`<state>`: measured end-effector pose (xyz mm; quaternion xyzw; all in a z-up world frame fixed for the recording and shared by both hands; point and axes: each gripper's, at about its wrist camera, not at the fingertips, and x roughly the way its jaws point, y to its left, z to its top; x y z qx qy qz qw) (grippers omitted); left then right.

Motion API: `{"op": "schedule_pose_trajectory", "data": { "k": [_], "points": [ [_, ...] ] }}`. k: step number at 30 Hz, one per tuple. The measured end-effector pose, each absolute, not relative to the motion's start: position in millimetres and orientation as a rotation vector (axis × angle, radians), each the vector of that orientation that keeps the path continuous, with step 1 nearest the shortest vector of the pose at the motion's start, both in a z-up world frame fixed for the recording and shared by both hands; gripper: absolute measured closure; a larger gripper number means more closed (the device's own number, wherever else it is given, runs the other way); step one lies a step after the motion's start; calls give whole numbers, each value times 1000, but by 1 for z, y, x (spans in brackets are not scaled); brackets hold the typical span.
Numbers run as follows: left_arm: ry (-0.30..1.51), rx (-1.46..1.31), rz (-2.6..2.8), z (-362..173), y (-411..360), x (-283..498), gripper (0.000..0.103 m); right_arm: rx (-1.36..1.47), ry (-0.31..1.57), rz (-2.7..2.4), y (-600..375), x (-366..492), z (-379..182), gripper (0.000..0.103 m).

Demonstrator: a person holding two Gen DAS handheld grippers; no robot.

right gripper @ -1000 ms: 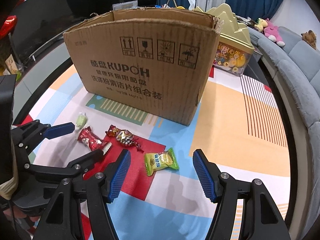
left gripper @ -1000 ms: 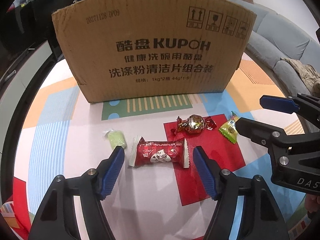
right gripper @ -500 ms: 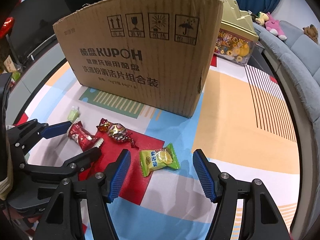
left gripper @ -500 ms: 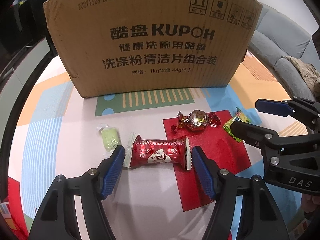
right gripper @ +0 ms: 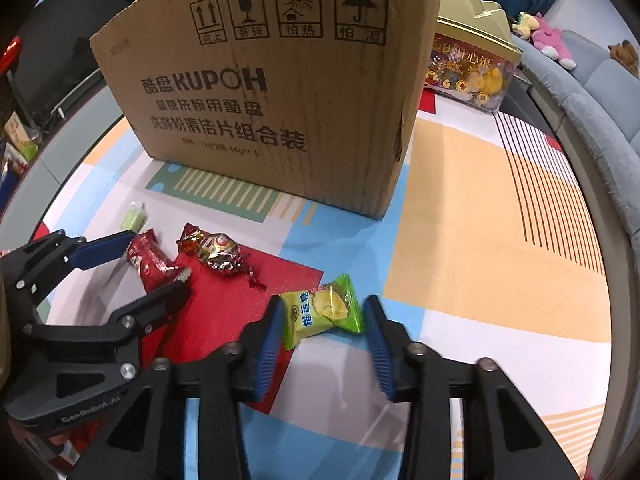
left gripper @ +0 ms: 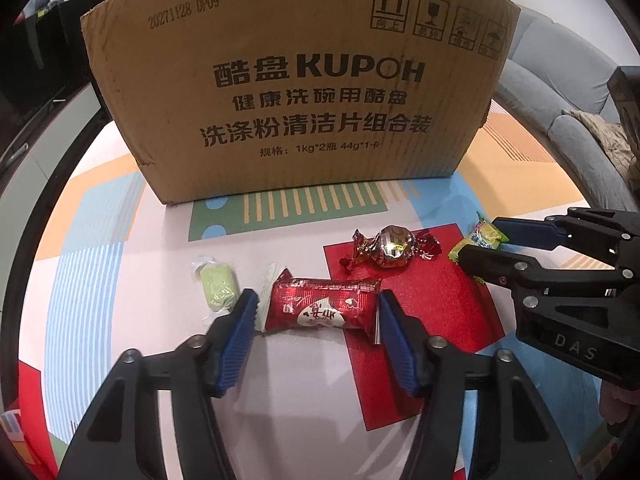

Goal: Organize snacks
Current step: 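Lower the left tool onto the red candy bar while the right tool lowers onto the green packet, then close the left tool on the red candy bar while the right tool closes on the green packet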

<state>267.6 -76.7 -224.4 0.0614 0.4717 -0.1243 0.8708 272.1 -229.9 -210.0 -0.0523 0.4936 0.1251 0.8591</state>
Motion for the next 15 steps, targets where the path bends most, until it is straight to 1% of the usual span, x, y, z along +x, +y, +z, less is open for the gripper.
{"op": "schedule_pose_trajectory", "data": {
  "k": [1,4,10,15],
  "points": [
    [985,130,-261,-223,-76,267,46,-109,1037,264,-230,272,-210,71],
    [987,134,-264,-221,-79,268,49,-105,1034,267,-230,272,-208,75],
    [986,133,-263,-214,-81,268,52,-103,1029,270,-230,270,-203,76],
    [984,127,-258,-207,-80,267,53,-101,1020,264,-230,265,-194,76]
  ]
}}
